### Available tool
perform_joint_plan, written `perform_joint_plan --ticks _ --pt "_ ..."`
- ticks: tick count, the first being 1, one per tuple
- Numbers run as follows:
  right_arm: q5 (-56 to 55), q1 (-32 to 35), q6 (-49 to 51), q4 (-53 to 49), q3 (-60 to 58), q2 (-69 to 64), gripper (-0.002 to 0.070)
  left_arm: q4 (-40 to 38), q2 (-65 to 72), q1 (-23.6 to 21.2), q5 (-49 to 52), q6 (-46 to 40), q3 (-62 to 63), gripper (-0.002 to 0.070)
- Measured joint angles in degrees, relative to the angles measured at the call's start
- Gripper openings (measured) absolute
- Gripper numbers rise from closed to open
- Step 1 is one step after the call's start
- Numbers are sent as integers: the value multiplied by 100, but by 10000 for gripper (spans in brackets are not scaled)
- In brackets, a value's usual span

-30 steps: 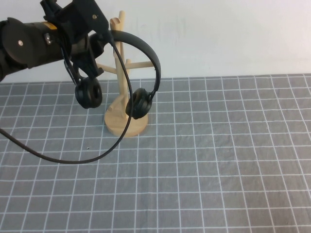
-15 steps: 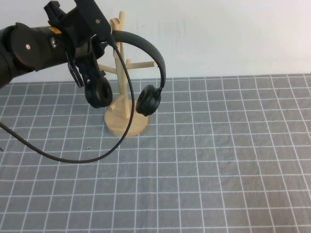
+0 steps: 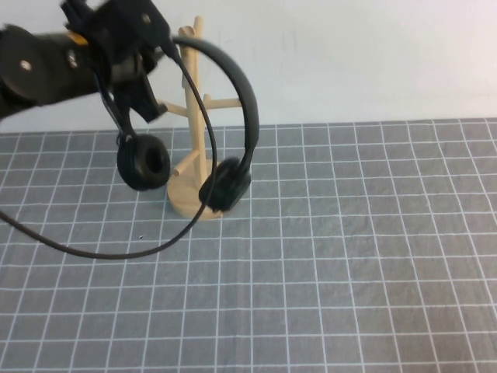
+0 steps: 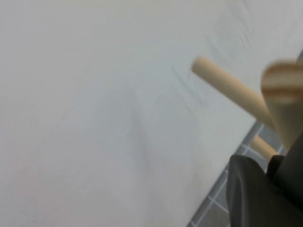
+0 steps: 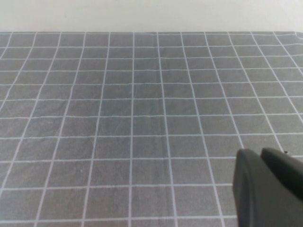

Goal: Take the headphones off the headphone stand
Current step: Pick up the headphones from the headphone stand, then place the headphones on the table

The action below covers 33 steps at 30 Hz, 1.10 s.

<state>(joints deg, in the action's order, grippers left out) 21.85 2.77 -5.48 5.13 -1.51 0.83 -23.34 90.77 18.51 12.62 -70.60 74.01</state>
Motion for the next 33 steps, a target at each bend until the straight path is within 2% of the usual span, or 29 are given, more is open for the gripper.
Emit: perform_joint_plan --ticks 6,11,20,26,31,33 --pt "0 0 0 0 0 0 -9 -149 -733 0 302 194 0 43" --pt "0 0 0 0 0 0 -9 -323 -1493 0 1076 528 0 43" --pt "0 0 0 0 0 0 -9 -401 -2018 133 3018 2326 0 43" --pt "0 0 0 0 0 0 -9 118 -1388 799 3354 3403 0 43" --pt "0 0 0 0 0 0 -9 1246 -425 1532 3524 4620 0 43" --pt "0 0 0 0 0 0 -9 1605 -52 1666 3524 4937 0 43"
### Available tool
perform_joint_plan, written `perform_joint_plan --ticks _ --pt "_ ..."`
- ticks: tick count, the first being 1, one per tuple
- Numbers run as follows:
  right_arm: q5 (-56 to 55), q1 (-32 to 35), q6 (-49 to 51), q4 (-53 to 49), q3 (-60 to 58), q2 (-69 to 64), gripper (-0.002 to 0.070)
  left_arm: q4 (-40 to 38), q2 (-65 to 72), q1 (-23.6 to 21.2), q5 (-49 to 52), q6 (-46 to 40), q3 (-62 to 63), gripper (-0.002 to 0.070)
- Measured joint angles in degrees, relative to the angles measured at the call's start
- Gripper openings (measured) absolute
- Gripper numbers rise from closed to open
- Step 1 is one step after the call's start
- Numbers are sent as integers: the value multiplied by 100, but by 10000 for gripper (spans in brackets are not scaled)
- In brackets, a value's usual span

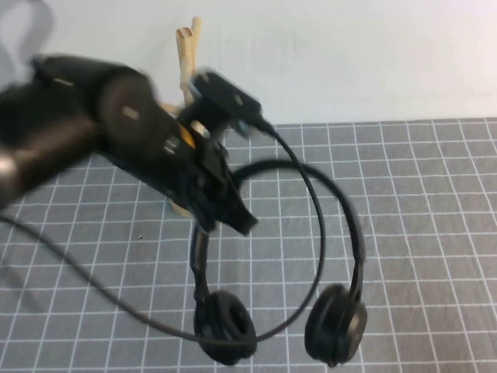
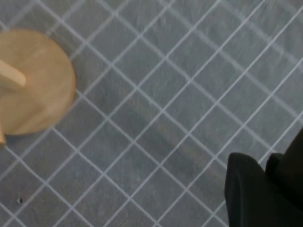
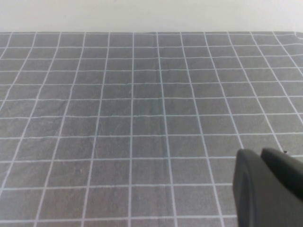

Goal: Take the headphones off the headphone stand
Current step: Place the headphones on the table

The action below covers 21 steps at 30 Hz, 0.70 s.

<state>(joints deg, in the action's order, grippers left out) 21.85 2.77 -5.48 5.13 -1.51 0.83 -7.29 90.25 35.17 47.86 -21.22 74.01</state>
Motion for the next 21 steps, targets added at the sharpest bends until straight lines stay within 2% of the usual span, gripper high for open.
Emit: perform_joint_plan --ticks 11,21 --pt "0 0 0 0 0 0 -9 407 1861 49 -271 479 416 43" --pt "0 0 0 0 0 0 -9 646 2753 49 -263 883 1281 43"
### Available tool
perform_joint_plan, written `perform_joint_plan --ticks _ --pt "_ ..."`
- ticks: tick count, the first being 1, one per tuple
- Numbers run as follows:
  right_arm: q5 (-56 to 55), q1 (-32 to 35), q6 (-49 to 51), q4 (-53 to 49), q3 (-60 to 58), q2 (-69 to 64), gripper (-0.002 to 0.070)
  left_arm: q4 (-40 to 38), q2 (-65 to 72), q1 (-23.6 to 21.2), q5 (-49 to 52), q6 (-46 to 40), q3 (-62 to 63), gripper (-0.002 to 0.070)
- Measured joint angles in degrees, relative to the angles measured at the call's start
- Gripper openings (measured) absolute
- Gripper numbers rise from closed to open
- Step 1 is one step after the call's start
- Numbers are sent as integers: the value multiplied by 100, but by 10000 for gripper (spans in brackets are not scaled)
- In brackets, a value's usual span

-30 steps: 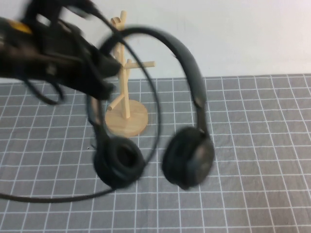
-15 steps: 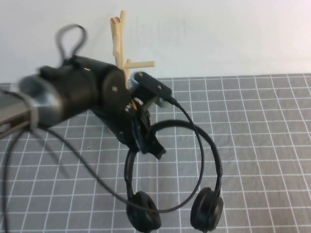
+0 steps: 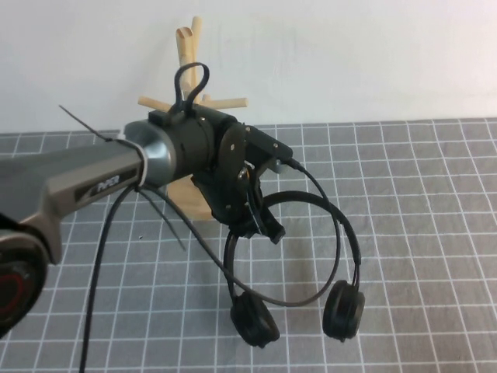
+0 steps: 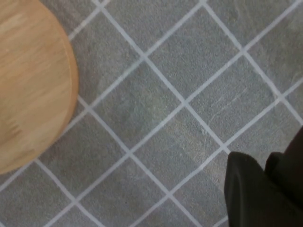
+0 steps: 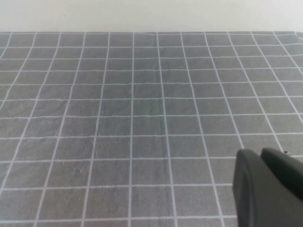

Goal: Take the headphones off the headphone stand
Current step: Place the headphones on the table

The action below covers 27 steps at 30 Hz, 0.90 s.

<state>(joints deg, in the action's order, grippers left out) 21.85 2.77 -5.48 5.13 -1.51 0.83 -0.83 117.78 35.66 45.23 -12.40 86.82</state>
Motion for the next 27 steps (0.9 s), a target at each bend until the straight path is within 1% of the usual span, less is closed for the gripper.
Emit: perform_joint_plan --ticks 5,10,14,19,22,27 --pt "0 0 0 0 0 0 -9 83 183 0 131 137 64 43" --pt "0 0 0 0 0 0 -9 566 287 0 171 488 73 43" --pt "0 0 0 0 0 0 -9 755 290 0 171 550 73 43" --pt "0 0 0 0 0 0 -9 809 290 0 149 564 77 47" --pt "0 0 0 0 0 0 -9 809 290 0 128 564 77 76" --pt "0 0 0 0 0 0 -9 817 290 0 78 578 77 188"
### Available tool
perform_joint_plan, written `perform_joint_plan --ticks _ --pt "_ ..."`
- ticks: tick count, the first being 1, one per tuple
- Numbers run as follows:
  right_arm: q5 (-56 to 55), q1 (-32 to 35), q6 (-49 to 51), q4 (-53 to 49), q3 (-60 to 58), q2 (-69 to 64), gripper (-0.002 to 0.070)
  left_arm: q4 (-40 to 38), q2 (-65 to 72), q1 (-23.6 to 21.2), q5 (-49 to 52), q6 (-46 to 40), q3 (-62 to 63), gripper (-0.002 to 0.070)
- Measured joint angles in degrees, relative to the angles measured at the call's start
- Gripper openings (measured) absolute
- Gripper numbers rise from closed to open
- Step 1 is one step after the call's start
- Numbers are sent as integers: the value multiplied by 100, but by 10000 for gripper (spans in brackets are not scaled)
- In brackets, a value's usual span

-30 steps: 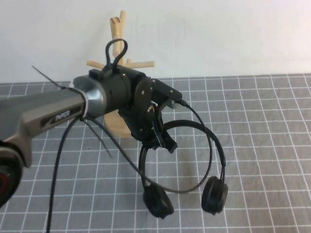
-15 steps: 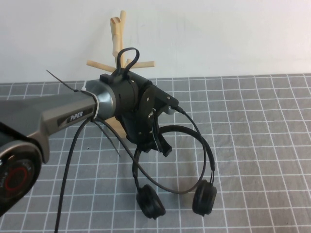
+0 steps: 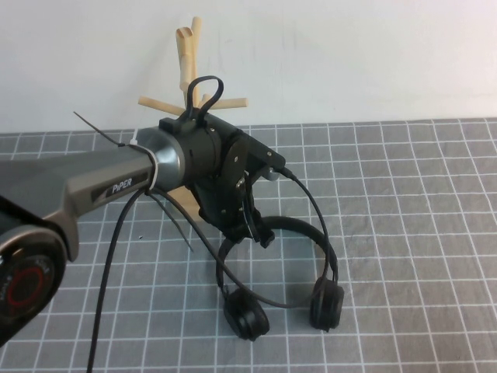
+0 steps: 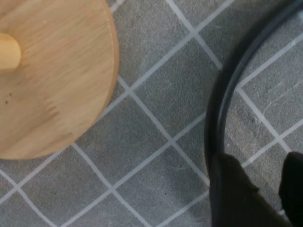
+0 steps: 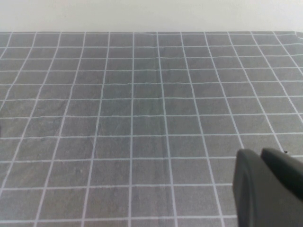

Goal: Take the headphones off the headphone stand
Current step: Place the headphones on the table

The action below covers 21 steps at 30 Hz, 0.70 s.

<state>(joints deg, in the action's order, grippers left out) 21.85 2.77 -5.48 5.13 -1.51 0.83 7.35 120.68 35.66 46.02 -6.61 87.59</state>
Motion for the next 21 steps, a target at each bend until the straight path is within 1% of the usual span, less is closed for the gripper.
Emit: perform_joint_plan --ticks 4,7,10,12,16,18,21 --pt "0 0 0 0 0 0 -9 0 0 0 -12 15 0 253" --pt "0 0 0 0 0 0 -9 0 0 0 237 227 114 294" --pt "0 0 0 0 0 0 -9 0 0 0 811 292 448 300" --pt "0 0 0 0 0 0 -9 -23 -30 0 1173 281 719 256" --pt "0 0 0 0 0 0 -9 -108 -408 23 1500 233 882 73" --pt "0 0 0 0 0 0 -9 -114 -748 94 1504 221 859 32" --pt "0 0 0 0 0 0 -9 -123 -1510 284 1333 234 583 7"
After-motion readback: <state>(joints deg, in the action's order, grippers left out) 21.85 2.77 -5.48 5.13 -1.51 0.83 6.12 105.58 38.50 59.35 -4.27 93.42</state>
